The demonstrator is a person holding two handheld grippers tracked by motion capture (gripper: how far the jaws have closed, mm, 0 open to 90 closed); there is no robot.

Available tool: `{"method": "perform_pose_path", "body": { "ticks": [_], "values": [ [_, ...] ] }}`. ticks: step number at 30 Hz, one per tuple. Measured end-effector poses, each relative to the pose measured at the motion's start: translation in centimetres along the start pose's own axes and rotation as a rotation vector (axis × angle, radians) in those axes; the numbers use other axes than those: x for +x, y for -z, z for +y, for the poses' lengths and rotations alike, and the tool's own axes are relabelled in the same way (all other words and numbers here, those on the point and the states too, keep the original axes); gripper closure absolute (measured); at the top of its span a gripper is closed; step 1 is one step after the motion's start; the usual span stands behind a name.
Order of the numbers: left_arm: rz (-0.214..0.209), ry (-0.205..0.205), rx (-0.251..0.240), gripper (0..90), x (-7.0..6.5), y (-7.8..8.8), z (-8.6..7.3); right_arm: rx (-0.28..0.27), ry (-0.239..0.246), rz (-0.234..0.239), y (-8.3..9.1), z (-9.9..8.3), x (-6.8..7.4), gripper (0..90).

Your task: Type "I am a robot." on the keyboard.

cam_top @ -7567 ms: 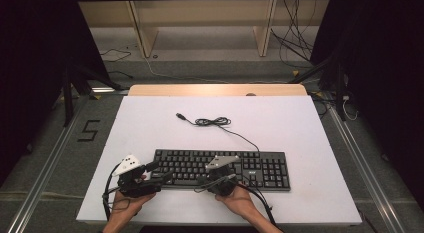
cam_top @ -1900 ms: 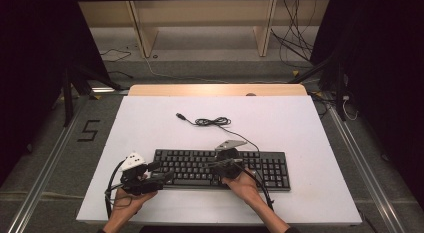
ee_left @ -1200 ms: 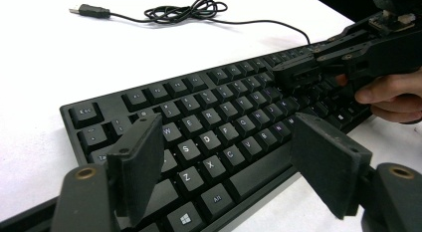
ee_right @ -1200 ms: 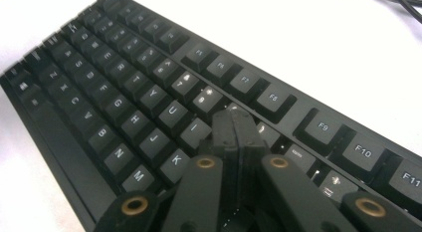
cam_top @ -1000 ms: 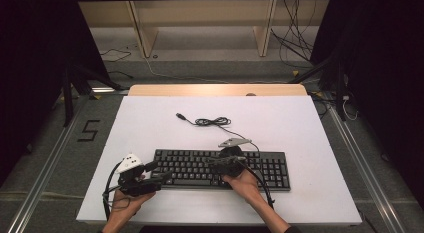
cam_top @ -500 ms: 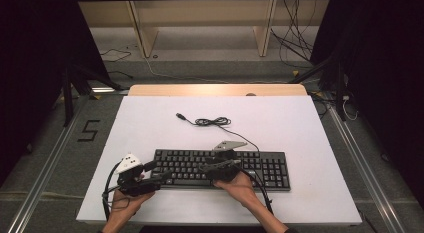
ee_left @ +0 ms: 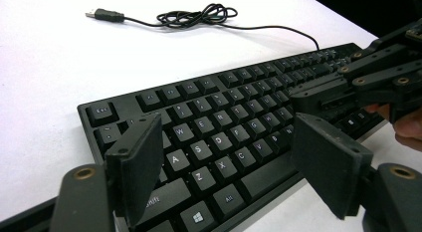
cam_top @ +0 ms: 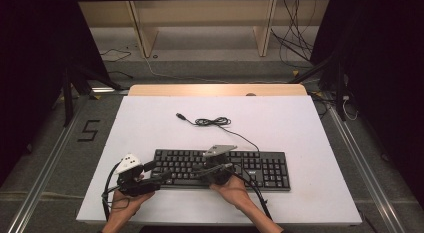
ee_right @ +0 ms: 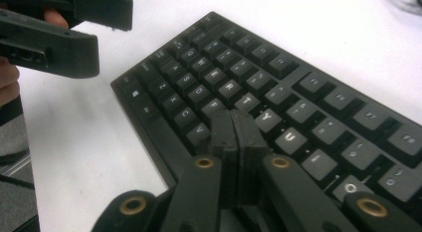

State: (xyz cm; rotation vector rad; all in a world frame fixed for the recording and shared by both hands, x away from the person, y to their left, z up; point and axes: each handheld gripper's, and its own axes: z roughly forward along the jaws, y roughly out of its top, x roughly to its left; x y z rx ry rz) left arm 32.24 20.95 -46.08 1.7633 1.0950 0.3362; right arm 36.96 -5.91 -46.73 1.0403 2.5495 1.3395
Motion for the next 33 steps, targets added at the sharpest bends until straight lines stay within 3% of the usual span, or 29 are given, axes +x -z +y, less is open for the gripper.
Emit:
{"method": "perform_pose_path", "body": {
  "ticks": [33],
  "values": [
    [-0.006,0.001,-0.01,27.9,0.1,0.2,-0.1,0.052,0.024,0.01,-1.8,-0.3,0.9,90.0]
  ]
}}
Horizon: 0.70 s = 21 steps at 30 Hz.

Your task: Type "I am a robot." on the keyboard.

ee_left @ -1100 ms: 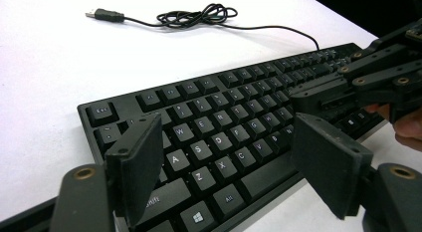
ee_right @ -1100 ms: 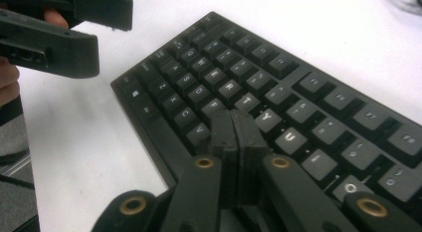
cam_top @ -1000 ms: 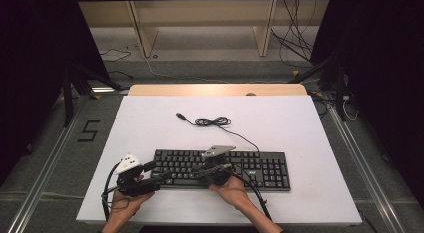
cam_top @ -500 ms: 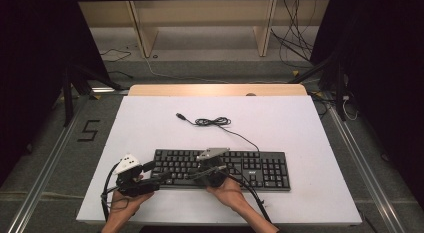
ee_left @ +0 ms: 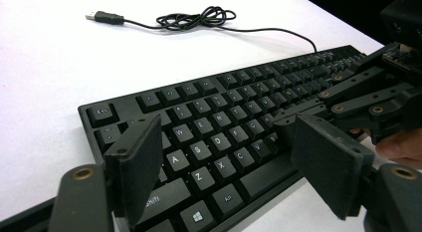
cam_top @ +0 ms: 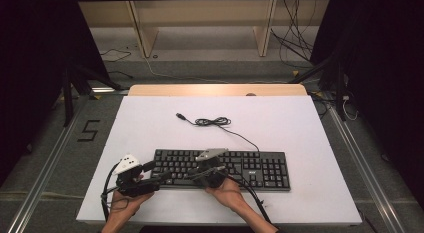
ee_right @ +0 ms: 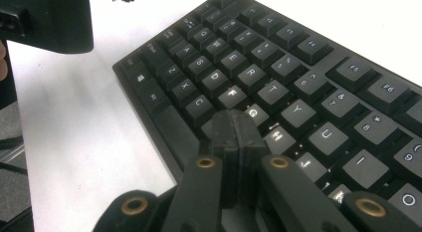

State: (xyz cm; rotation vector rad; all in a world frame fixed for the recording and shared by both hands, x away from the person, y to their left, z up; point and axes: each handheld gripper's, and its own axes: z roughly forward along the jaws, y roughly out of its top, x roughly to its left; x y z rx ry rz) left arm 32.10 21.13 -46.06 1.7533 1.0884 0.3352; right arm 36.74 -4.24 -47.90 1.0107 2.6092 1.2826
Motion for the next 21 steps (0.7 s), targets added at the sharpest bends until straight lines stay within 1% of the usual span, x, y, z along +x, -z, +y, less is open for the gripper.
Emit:
{"method": "perform_pose_path", "body": {
  "ticks": [9,13,16,21],
  "values": [
    [0.0,0.0,0.001,27.9,-0.01,0.01,0.01,0.011,0.003,0.003,-0.28,-0.13,0.02,90.0],
    [0.0,-0.001,0.001,27.9,-0.01,0.0,0.02,0.022,0.003,-0.007,-0.5,-0.3,0.05,90.0],
    [0.001,0.001,0.001,27.9,0.0,0.0,0.01,0.018,0.01,-0.006,-0.54,-0.35,0.1,90.0],
    [0.002,-0.001,0.0,27.9,0.03,0.02,0.01,0.018,0.003,-0.006,-0.53,-0.34,0.07,90.0]
  ]
}}
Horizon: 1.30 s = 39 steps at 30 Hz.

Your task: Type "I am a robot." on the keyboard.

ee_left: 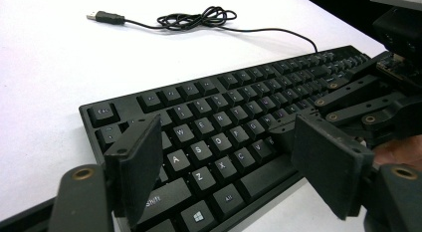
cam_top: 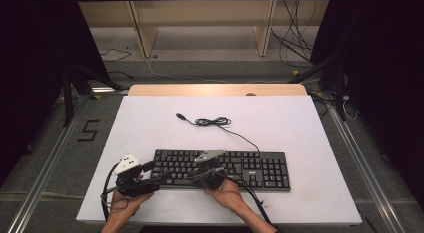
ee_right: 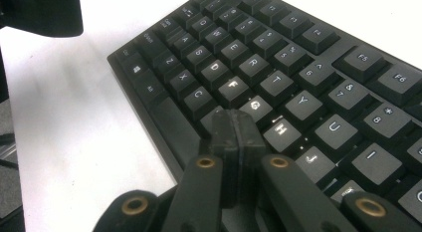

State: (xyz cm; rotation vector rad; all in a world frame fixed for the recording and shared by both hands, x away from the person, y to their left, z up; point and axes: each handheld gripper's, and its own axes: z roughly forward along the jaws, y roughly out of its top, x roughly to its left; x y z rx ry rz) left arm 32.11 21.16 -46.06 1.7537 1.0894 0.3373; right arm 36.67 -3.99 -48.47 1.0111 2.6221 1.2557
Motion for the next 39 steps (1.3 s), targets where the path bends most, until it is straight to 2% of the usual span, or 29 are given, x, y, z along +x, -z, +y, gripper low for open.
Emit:
{"method": "perform_pose_path", "body": {
  "ticks": [4,11,18,22,31,35,37,39],
  "values": [
    [0.001,0.001,-0.002,27.9,0.1,0.0,0.0,-0.008,-0.015,0.004,0.3,0.1,-0.2,90.0],
    [0.001,0.001,-0.003,27.9,0.1,0.0,0.0,-0.072,-0.056,0.004,1.9,0.6,-1.4,88.4],
    [0.0,-0.002,-0.003,27.9,0.1,0.0,0.0,-0.077,-0.064,-0.005,2.3,0.6,-1.8,84.1],
    [0.0,-0.001,-0.004,27.9,0.1,0.0,0.0,-0.084,-0.068,-0.005,2.6,0.7,-2.0,79.8],
    [-0.001,-0.001,-0.003,27.9,0.0,-0.1,-0.1,-0.091,-0.08,-0.012,3.1,0.7,-2.5,63.4],
    [-0.003,-0.002,-0.003,27.8,0.0,0.0,-0.1,-0.093,-0.086,-0.012,3.3,0.8,-2.7,59.6],
    [-0.003,-0.002,-0.003,27.8,0.0,-0.1,-0.1,-0.094,-0.093,-0.019,3.5,0.8,-2.9,52.9],
    [-0.003,-0.003,-0.003,27.7,0.0,0.0,-0.1,-0.092,-0.102,-0.022,3.6,0.8,-3.1,50.4]
  ]
}}
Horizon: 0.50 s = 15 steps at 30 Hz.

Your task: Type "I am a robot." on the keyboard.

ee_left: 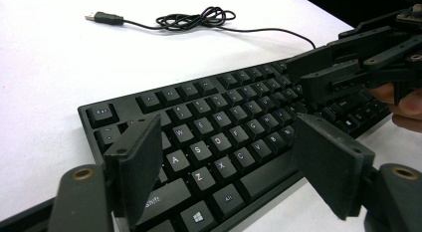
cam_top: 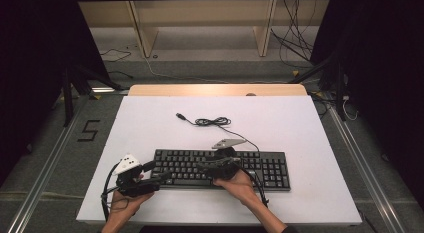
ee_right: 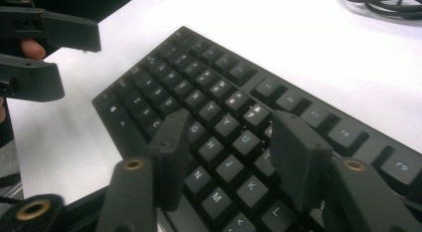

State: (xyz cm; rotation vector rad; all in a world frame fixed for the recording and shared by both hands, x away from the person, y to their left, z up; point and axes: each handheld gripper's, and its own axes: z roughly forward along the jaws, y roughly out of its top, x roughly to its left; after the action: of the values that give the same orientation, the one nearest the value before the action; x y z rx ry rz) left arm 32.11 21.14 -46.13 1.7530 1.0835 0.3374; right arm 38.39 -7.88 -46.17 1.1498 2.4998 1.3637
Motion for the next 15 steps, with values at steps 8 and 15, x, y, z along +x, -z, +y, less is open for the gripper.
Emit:
{"method": "perform_pose_path", "body": {
  "ticks": [8,15],
  "values": [
    [-0.003,0.0,-0.004,27.5,-0.02,0.02,0.01,0.002,-0.011,-0.02,0.47,0.07,-0.52,42.0],
    [-0.004,-0.002,-0.005,27.5,-0.04,0.03,0.02,-0.001,-0.01,-0.032,0.78,0.03,-0.87,42.0]
  ]
}}
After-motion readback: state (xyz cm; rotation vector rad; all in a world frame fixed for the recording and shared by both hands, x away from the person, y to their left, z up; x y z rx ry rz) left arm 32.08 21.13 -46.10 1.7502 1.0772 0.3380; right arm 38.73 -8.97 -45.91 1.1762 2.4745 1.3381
